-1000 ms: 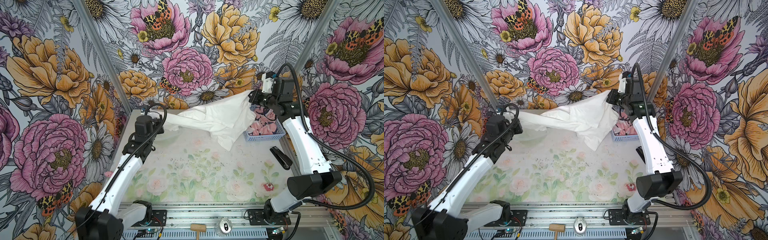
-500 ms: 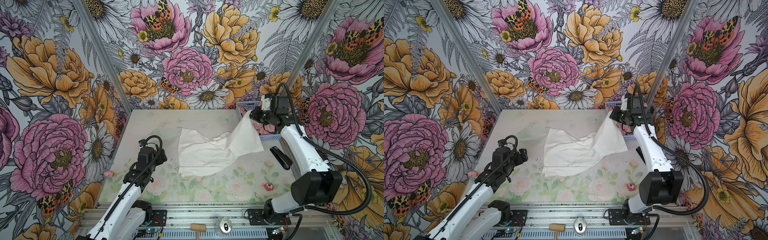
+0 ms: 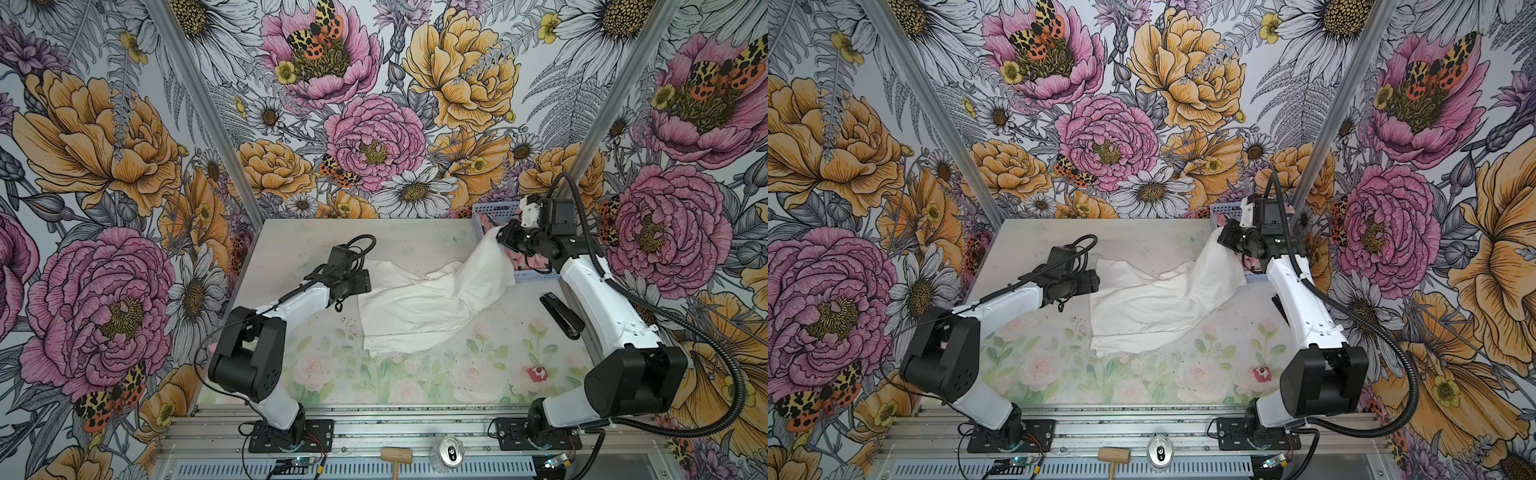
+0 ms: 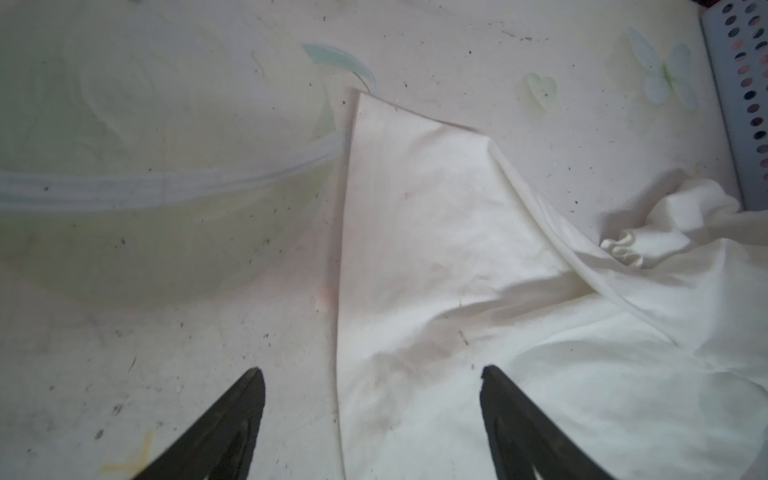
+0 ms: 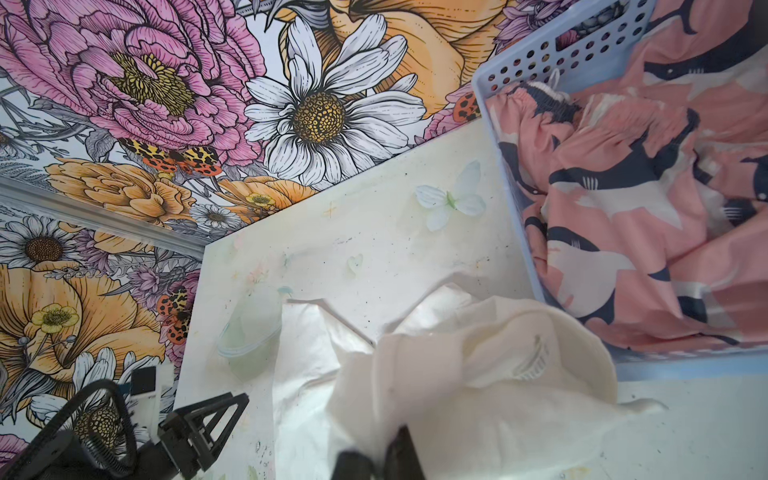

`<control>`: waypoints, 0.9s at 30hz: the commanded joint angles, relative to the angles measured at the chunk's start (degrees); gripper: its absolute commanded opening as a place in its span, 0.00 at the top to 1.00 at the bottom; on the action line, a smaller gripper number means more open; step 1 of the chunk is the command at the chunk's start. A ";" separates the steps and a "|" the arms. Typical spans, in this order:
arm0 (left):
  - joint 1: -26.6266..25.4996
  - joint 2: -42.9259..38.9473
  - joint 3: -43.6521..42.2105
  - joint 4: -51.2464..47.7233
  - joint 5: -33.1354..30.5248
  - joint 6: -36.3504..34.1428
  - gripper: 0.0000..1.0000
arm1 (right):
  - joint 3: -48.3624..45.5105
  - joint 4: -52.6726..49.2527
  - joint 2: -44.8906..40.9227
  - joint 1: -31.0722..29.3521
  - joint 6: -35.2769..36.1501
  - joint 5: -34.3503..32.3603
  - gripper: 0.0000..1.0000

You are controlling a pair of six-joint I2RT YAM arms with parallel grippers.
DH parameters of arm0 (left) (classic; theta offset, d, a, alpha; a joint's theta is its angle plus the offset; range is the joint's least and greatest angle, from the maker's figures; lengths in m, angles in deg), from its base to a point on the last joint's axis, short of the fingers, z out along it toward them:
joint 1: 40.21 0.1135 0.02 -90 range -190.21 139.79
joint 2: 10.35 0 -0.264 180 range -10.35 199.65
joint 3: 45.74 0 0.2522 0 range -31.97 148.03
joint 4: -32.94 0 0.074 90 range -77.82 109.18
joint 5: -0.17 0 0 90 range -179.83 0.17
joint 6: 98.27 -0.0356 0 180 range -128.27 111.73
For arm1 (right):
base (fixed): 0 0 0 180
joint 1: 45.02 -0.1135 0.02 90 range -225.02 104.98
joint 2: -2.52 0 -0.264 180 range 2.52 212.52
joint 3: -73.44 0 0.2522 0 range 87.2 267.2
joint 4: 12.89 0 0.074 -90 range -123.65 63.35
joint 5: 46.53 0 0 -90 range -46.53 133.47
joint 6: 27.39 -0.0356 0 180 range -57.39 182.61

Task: Fold and stack the mixed laundry pile
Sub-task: 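Stretch the white T-shirt between both grippers, pulling apart above the table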

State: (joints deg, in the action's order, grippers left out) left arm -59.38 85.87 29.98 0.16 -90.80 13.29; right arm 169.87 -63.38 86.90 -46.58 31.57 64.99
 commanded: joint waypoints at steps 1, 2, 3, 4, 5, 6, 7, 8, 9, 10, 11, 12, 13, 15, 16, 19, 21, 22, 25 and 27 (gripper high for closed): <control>2.06 8.12 10.12 -3.71 -0.07 -3.70 0.21 | -0.65 1.84 -2.26 -0.88 -0.79 1.23 1.00; 2.42 12.46 13.91 -4.86 0.90 -4.28 0.24 | -0.76 1.84 -2.20 -0.96 -0.82 1.25 1.00; 2.73 14.96 16.81 -5.85 1.43 -4.63 0.27 | -0.73 1.84 -2.12 -1.13 -0.85 1.27 1.00; 2.83 17.91 19.68 -6.99 1.48 -4.82 0.30 | -0.76 1.83 -2.03 -1.23 -0.92 1.33 1.00; 2.81 20.25 22.39 -7.85 1.50 -5.11 0.33 | -0.63 1.84 -1.97 -1.31 -1.03 1.33 1.00; 2.77 22.18 24.40 -8.65 1.51 -5.36 0.36 | -0.51 1.75 -1.91 -1.33 -1.11 1.42 1.00; 2.69 24.27 26.48 -9.62 1.31 -5.61 0.39 | -0.33 1.62 -1.98 -1.42 -1.25 1.47 1.00; 2.58 25.86 28.29 -10.57 1.01 -5.83 0.41 | -0.07 1.51 -1.93 -1.49 -1.29 1.58 1.00; 2.51 27.13 29.54 -11.36 0.46 -6.01 0.42 | 0.17 1.34 -1.89 -1.50 -1.30 1.56 1.00; 2.44 28.41 31.11 -12.33 -0.26 -6.22 0.42 | 0.49 1.10 -1.94 -1.60 -1.31 1.59 1.00; 2.31 29.46 32.22 -12.82 -0.86 -6.52 0.42 | 0.79 0.84 -1.94 -1.59 -1.30 1.68 1.00; 2.22 30.20 32.93 -13.02 -1.22 -6.78 0.42 | 1.03 0.72 -1.89 -1.73 -1.30 1.68 1.00; 2.13 30.90 33.60 -12.99 -1.33 -7.08 0.42 | 1.34 0.48 -1.85 -1.71 -1.28 1.69 1.00; 2.10 32.47 34.89 -13.29 -1.19 -7.42 0.43 | 1.91 0.13 -1.64 -2.03 -1.30 1.70 1.00; 1.87 33.25 35.67 -13.80 -1.09 -7.58 0.46 | 2.30 -0.11 -1.52 -2.05 -1.30 1.79 1.00; 1.37 34.95 37.31 -15.17 -0.06 -8.17 0.60 | 2.74 -0.49 -1.15 -2.26 -1.21 1.60 1.00; 0.80 35.55 37.88 -16.30 0.19 -8.67 0.71 | 2.80 -0.54 -0.97 -2.25 -1.21 1.59 1.00; 0.64 35.68 37.95 -16.63 0.29 -8.88 0.76 | 2.79 -0.54 -0.88 -2.30 -1.24 1.45 1.00; 0.71 34.75 37.18 -16.75 -0.81 -8.91 1.00 | 2.80 -0.46 -0.64 -2.39 -1.08 1.27 1.00; 1.63 33.13 36.75 -16.68 -1.72 -8.32 1.00 | 2.97 -0.36 -0.15 -2.40 -0.75 1.06 1.00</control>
State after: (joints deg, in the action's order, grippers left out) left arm -58.23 119.77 67.42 -13.75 -91.48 4.83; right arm 170.73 -64.13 86.75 -48.48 30.52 65.84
